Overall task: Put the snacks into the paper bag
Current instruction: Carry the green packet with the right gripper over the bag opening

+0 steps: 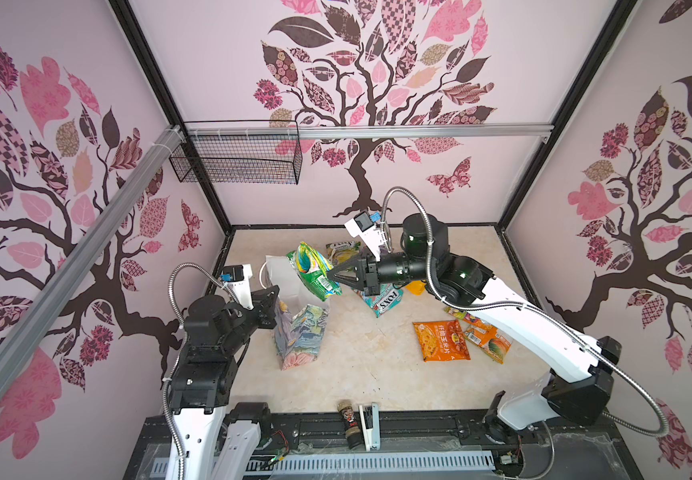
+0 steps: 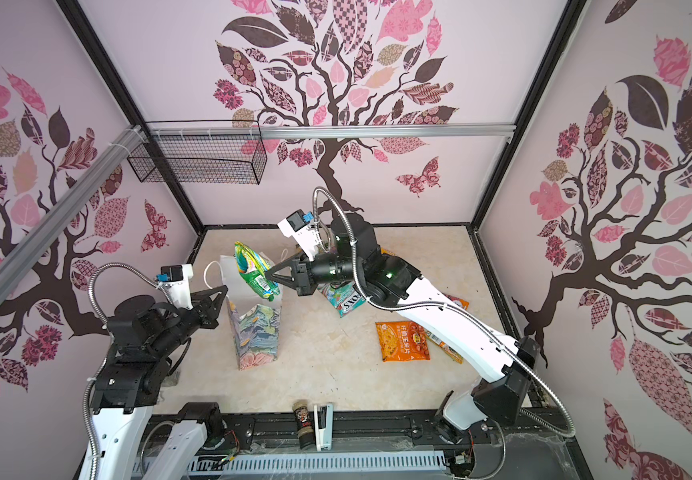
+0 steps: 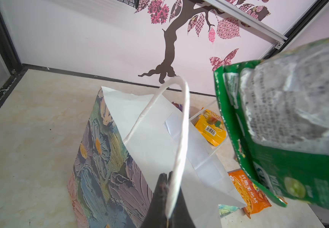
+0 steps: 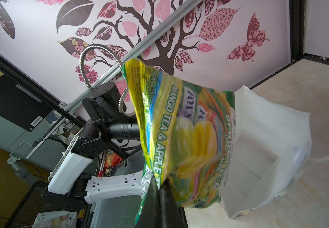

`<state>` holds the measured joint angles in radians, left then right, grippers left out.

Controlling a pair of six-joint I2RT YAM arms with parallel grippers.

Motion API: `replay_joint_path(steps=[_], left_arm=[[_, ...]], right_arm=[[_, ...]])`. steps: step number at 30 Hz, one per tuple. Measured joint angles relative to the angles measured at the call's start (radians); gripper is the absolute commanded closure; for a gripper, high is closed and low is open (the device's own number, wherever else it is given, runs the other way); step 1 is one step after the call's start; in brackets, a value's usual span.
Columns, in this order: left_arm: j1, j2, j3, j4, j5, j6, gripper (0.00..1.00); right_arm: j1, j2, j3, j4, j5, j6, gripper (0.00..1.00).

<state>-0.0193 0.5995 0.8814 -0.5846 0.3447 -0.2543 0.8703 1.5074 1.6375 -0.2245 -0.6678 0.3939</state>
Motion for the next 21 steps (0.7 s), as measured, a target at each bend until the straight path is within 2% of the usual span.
replay_joint_path(steps=[11, 21], left_arm=[[0.0, -0.006, 0.0, -0.001, -0.003, 0.0, 1.0], [0.0, -0.014, -0.008, -0.003, -0.005, 0.0, 1.0]], right_arm=[[0.0, 0.153, 0.064, 0.035, -0.022, 0.035, 1.0], [0.0, 0.197, 0.063, 0.074, -0.029, 0.083, 1.0]])
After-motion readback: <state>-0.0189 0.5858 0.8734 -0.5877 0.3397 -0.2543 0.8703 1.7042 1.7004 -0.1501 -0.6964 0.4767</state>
